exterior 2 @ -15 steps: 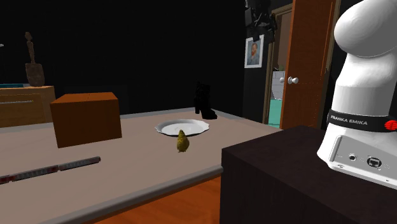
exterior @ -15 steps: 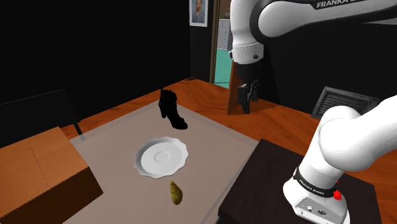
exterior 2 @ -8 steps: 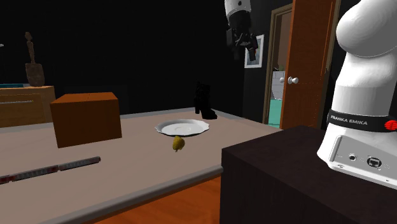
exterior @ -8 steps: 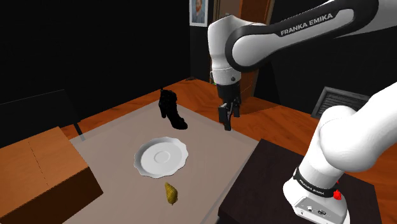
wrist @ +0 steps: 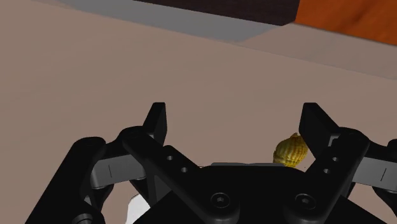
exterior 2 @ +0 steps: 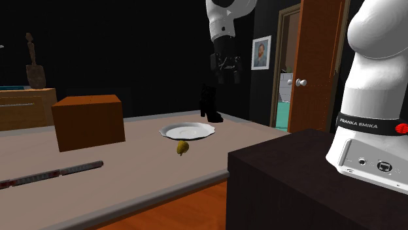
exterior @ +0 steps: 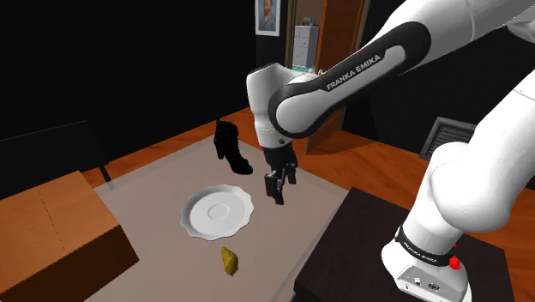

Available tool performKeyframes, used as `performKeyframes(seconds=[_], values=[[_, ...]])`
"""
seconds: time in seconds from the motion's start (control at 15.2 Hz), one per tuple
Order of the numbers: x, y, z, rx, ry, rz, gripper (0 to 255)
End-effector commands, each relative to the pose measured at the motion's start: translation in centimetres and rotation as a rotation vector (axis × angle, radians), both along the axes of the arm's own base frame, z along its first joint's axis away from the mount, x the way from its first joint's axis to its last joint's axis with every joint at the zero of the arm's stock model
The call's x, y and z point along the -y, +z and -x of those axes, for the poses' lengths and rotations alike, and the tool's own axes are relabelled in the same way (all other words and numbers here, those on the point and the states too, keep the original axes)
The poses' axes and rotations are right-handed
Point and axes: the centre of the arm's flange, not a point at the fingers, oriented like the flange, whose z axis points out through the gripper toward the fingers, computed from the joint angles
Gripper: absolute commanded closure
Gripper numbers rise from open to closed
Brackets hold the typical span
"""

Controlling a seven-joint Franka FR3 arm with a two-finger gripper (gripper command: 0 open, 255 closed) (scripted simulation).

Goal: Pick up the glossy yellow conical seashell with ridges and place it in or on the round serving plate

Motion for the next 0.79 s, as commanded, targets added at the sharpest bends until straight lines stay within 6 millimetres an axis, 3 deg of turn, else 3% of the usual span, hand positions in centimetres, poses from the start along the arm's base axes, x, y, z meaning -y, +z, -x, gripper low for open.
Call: performKeyframes(seconds=[0.0, 0.73], values=[[-1.2, -1.8, -0.9, -0.003, 0.015, -0.008, 0], [-10.4, -11.9, -5.8, -0.022, 0.095, -0.046, 0]])
